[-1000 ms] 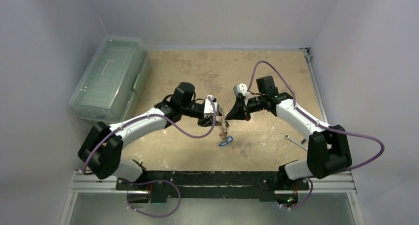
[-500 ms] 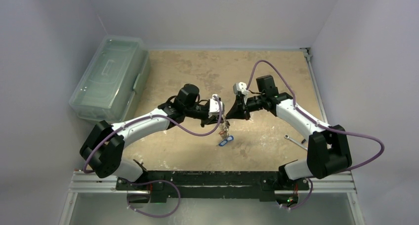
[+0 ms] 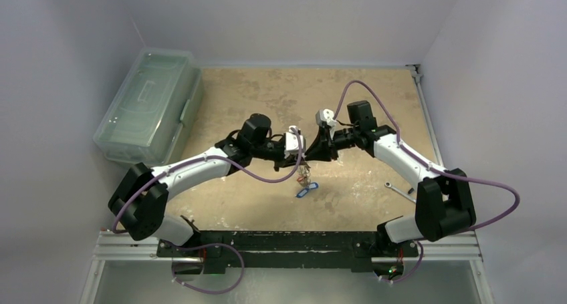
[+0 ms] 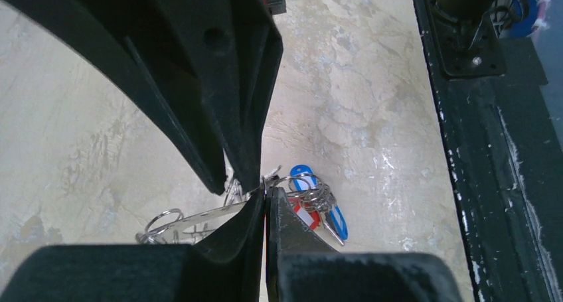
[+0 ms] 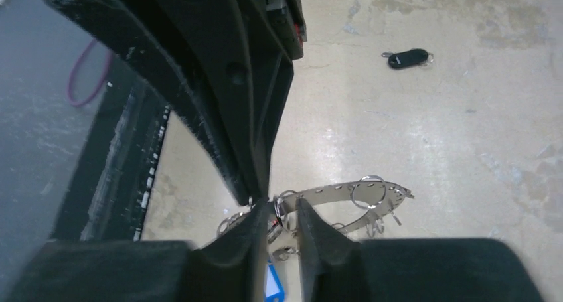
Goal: Remove the keys from the keyring
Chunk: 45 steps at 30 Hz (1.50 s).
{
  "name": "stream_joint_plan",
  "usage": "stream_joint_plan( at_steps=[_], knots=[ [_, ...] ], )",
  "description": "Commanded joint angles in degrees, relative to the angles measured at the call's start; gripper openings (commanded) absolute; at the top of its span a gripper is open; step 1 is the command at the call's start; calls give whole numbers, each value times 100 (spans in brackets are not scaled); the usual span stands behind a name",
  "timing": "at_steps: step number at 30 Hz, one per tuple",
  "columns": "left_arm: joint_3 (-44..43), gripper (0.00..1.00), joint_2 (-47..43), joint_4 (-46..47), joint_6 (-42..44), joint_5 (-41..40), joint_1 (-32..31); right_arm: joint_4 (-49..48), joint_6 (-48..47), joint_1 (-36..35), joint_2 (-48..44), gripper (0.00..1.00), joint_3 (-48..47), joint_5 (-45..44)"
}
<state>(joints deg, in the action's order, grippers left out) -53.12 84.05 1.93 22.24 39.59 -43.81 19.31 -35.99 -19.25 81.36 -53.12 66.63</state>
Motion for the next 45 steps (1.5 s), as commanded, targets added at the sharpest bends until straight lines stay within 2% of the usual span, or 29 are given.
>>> stream_joint_plan(
  at_steps=[1, 4, 9, 11, 16, 19, 31, 39, 40, 43, 45],
  knots=[
    [359, 0, -419, 1263, -887, 677, 313, -209, 90, -5, 107, 34, -94, 208],
    [647, 0, -455, 2181, -1418, 877, 363, -168, 65, 90, 63, 48, -224, 214],
    [1178, 0, -468, 3413, -1878, 852, 424, 725, -694, 656, -186, 50, -888, 375],
    [1220, 0, -469, 3589, -2027, 821, 451, 1409, -1312, 668, -226, 46, -979, 448],
    [1271, 0, -471, 3818, -2398, 652, 470, 2084, -2129, 655, -315, 28, -704, 896],
    [1258, 0, -464, 3857, -2550, 612, 482, 2214, -2176, 502, -369, 25, -711, 986],
    [1233, 0, -486, 3940, -3043, 427, 493, 736, -1071, 57, -172, 28, -251, 545],
    [1241, 0, -487, 3998, -3068, 412, 496, 479, -895, 44, -96, 32, -216, 569],
    [1243, 0, -491, 3999, -3072, 406, 494, 441, -841, 48, -97, 33, -216, 555],
    [1230, 0, -516, 3933, -3060, 392, 513, 393, -624, 243, -141, 44, -220, 539],
    [1221, 0, -537, 3824, -3046, 338, 537, 577, -680, 481, -182, 47, -315, 497]
  ],
)
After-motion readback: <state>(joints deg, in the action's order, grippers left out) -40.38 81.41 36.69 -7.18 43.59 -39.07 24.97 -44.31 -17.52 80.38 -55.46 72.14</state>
